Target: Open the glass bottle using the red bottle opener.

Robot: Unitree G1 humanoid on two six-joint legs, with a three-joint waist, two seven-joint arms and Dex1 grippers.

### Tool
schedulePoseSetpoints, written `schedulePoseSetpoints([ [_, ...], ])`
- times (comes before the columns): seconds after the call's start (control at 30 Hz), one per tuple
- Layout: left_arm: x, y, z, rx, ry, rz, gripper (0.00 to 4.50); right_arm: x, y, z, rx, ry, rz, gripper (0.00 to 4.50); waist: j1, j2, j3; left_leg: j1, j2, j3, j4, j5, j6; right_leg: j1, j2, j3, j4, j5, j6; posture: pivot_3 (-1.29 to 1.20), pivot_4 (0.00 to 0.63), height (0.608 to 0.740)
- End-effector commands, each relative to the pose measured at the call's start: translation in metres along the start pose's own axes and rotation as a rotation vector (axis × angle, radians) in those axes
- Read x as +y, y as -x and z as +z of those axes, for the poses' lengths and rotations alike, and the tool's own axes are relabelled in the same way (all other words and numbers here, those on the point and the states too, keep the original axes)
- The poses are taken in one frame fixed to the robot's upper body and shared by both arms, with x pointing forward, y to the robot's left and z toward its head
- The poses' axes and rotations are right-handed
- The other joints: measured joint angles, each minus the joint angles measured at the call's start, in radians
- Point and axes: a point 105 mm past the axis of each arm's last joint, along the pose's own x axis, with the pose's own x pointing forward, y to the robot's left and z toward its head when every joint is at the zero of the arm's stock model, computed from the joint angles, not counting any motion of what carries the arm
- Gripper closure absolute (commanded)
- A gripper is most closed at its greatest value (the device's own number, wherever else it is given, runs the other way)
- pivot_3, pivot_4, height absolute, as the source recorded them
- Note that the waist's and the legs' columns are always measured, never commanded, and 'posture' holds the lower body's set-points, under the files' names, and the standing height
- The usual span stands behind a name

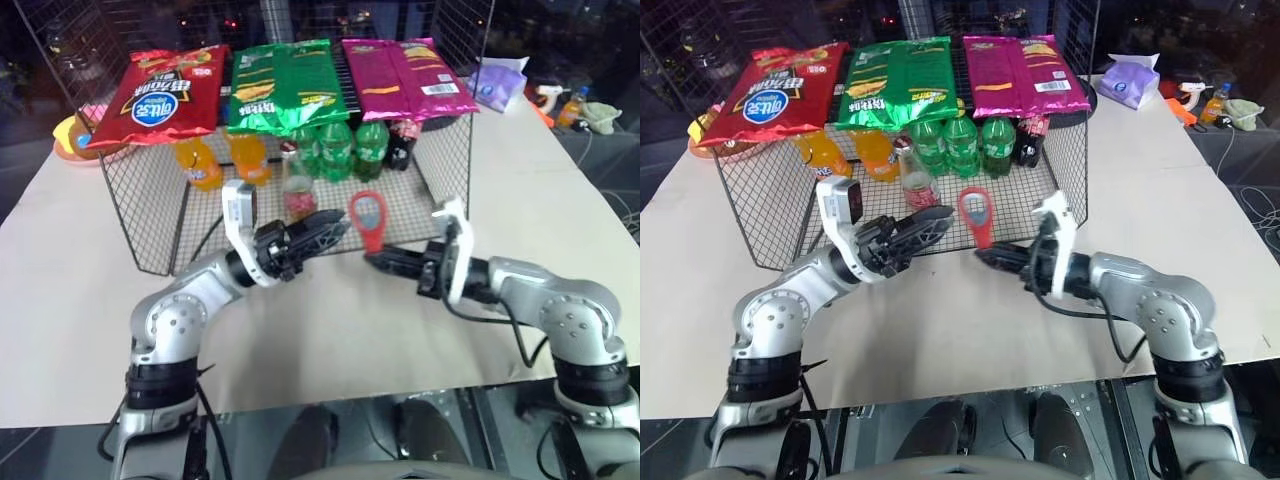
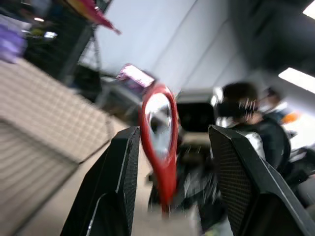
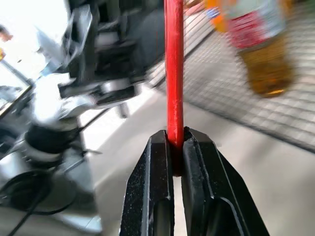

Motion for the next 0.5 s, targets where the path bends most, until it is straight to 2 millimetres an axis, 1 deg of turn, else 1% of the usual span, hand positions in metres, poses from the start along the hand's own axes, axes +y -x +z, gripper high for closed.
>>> schedulePoseSetpoints([
  [0.03,-0.007,0.004,-0.003,0.037,-0.144,0.073,2.26,-0.008,0.020,0.013,-0.086,0.070,-0.086,4.50,0.001,0.000,0.000,0.000,0.000,0.000,0.000,0.000,0.000,0.000,0.000,0.000,0.000,0.000,0.000,0.00,0.150,0.740],
  [0.13,-0.005,0.013,-0.005,0.048,-0.264,0.171,2.26,-0.018,0.034,0.009,-0.099,0.097,-0.171,4.50,0.001,0.000,0.000,0.001,0.001,0.001,-0.001,0.000,0.000,0.000,0.000,0.001,0.000,0.000,0.000,0.00,0.150,0.740],
  [0.23,0.002,0.021,-0.005,0.061,-0.469,0.313,2.26,-0.023,0.042,0.007,-0.107,0.100,-0.208,4.50,0.003,0.000,0.000,0.001,0.001,0.001,-0.001,0.000,0.000,0.000,0.000,0.001,0.000,0.000,0.000,0.00,0.150,0.740],
  [0.3,0.004,0.025,-0.004,0.039,-0.595,0.405,2.26,-0.025,0.046,0.005,-0.107,0.098,-0.224,4.50,0.006,0.000,0.000,0.001,0.001,0.002,-0.001,0.000,0.000,0.000,0.000,0.002,0.000,0.000,0.000,0.00,0.150,0.740],
  [0.33,0.005,0.029,-0.002,0.009,-0.636,0.459,1.84,-0.028,0.048,0.004,-0.106,0.099,-0.237,4.50,0.008,0.000,0.000,0.002,0.001,0.002,-0.001,0.000,0.000,0.001,0.000,0.002,0.000,0.000,0.000,0.00,0.150,0.740],
  [0.4,0.010,0.033,-0.002,-0.029,-0.684,0.541,1.53,-0.031,0.049,0.004,-0.107,0.101,-0.247,4.50,0.017,0.000,0.000,0.001,0.001,0.002,-0.001,0.000,0.000,0.001,0.000,0.002,0.000,0.000,0.000,0.00,0.150,0.740],
  [0.47,0.017,0.036,-0.003,-0.055,-0.707,0.607,0.50,-0.032,0.049,0.004,-0.106,0.105,-0.250,4.50,0.024,0.000,0.000,0.001,0.001,0.002,-0.001,0.000,0.000,0.001,0.000,0.002,0.000,0.000,0.000,0.00,0.150,0.740],
  [0.5,0.019,0.038,-0.003,-0.063,-0.717,0.631,0.06,-0.032,0.049,0.004,-0.105,0.107,-0.251,4.50,0.026,0.000,0.000,0.001,0.001,0.002,-0.001,0.000,0.000,0.001,0.000,0.001,0.000,0.000,0.000,0.00,0.150,0.740],
])
